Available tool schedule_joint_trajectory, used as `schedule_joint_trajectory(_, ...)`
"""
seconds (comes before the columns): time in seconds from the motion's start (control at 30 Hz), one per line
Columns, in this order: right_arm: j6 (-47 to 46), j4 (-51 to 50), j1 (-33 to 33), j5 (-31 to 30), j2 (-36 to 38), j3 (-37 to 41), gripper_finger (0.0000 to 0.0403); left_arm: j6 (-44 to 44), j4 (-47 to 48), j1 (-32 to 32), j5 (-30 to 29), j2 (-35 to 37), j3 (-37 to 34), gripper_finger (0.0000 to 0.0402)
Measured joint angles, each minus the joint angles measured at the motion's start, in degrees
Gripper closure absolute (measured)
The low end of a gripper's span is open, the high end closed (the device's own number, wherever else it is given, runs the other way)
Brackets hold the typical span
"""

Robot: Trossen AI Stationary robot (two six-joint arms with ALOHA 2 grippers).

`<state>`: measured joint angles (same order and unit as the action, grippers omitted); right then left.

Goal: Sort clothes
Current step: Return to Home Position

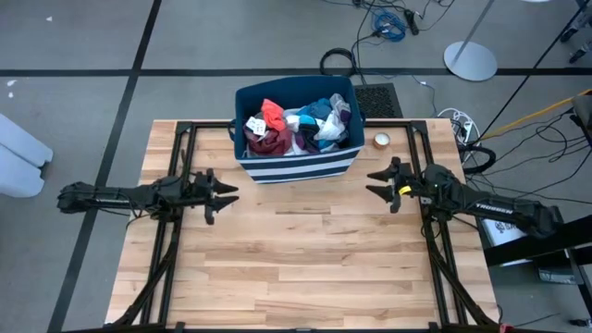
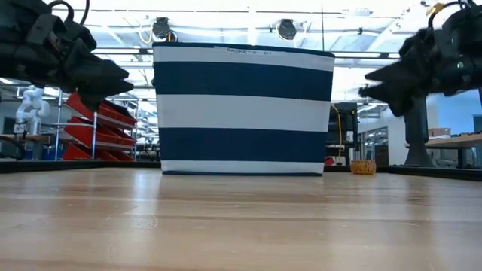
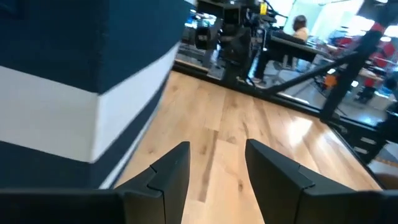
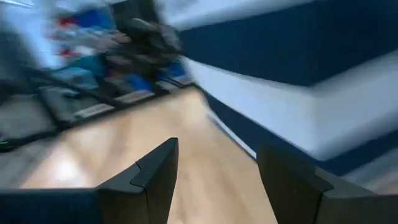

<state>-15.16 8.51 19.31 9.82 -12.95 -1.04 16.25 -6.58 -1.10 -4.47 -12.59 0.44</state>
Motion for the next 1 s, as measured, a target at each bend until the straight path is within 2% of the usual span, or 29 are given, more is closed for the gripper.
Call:
schedule_joint_trajectory(0.13,-1.3,-6.4,-0.3,-9.9,3.4,0.4,0.0197,-0.1,2.4,0.0,-3.6,0.4,0.0,0.0237)
schedule_joint_trajectory(0.27,2.2,-7.4,-1.0,-12.8,3.8,0.3,0.0197,-0.2,3.9,0.0,-6.2,-0.4,0.0,0.0237)
schedule_joint_trajectory(0.4,5.3,-7.4,-0.9,-13.3,3.0,0.3,0.0197,-3.3,3.9,0.0,-6.3,-1.2,0.0,0.0237)
schedule_joint_trajectory(0.53,8.8,-7.4,-0.9,-13.0,2.7,0.3,0.0197,-14.8,3.9,0.0,-6.4,-1.5,0.0,0.0237)
schedule_joint_trajectory(0.63,6.3,-7.2,-0.9,-12.9,2.7,0.3,0.0197,-20.3,3.9,0.0,-6.5,-1.5,0.0,0.0237)
schedule_joint_trajectory(0.77,1.0,-7.1,-0.9,-12.8,2.7,0.3,0.0197,-21.2,3.9,0.0,-6.5,-1.5,0.0,0.0237)
schedule_joint_trajectory(1.0,1.1,-7.0,-0.9,-12.9,2.7,0.3,0.0197,-21.2,4.0,0.0,-6.5,-1.5,0.0,0.0237)
